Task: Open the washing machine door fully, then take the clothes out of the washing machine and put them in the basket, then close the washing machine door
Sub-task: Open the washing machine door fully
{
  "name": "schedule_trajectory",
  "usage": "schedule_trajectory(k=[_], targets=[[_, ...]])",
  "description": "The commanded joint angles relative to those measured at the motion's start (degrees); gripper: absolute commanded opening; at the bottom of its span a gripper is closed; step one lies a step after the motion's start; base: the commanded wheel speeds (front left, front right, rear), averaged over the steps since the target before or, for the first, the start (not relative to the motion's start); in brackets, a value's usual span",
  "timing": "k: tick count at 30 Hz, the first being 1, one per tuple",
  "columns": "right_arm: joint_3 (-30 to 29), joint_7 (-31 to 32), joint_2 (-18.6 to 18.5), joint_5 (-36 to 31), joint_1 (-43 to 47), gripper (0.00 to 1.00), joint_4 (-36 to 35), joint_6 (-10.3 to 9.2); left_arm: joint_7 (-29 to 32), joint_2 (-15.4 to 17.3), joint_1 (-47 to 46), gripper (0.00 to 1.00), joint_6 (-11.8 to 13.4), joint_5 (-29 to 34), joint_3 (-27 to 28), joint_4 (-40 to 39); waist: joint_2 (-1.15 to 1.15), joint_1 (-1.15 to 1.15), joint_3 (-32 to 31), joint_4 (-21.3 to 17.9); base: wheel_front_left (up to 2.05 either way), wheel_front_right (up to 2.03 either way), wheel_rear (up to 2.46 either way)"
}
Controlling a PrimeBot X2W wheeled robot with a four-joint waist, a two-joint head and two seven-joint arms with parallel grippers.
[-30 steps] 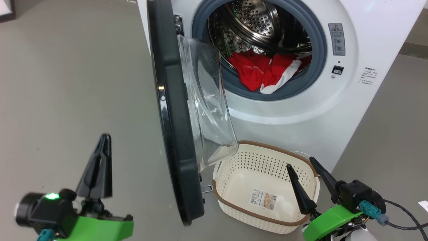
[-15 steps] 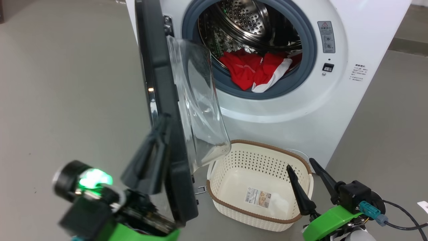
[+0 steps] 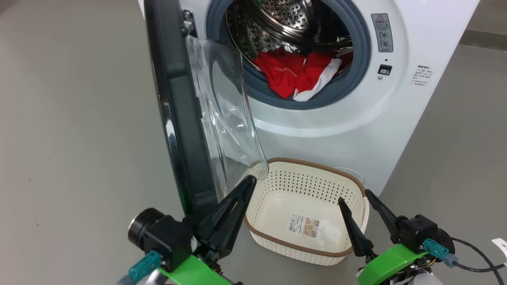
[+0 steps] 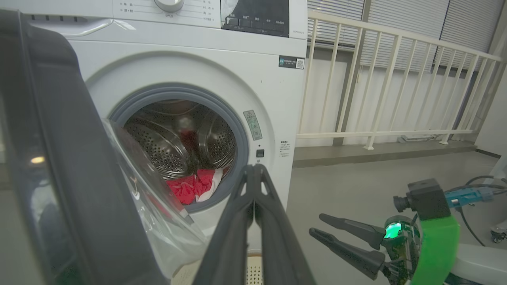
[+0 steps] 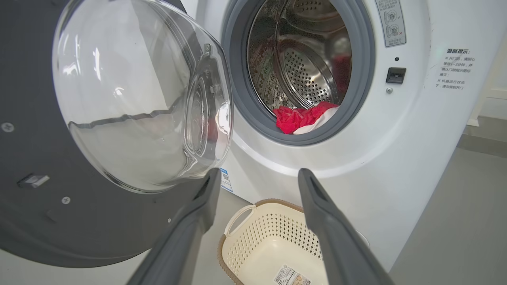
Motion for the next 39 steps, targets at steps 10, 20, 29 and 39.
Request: schedule_trajectory(k=[10,20,29,39], targets=[[0.99,-0.53,0.04,0.25,-3.21,1.00,-0.42,0.36,6.81,2.27,-1.33,0.00,2.16,0.45,1.69,4.54,0.00,0.00,0.95,-0.12,0.00,0.00,0.00],[1.01,-0.53,0.04,0.28,-3.74,1.00,0.25,0.36,10.63,4.18,-0.51,0.00,5.39,2.69,2.19,4.85,0.00,0.00,1.83,0.46,0.00,0.00,0.00],[1.40,-0.53,0.04,0.52,-3.40,1.00,-0.01,0.36,11.63,4.61,1.38,0.00,7.68,2.12,3.54,3.79,0.00,0.00,1.69,2.43,0.00,0.00,0.00],[2.10,-0.53,0.04,0.17,-2.74,1.00,-0.22,0.36,9.64,5.74,2.13,0.00,9.17,1.62,5.86,4.42,0.00,0.00,1.17,5.99,0.00,0.00,0.00]])
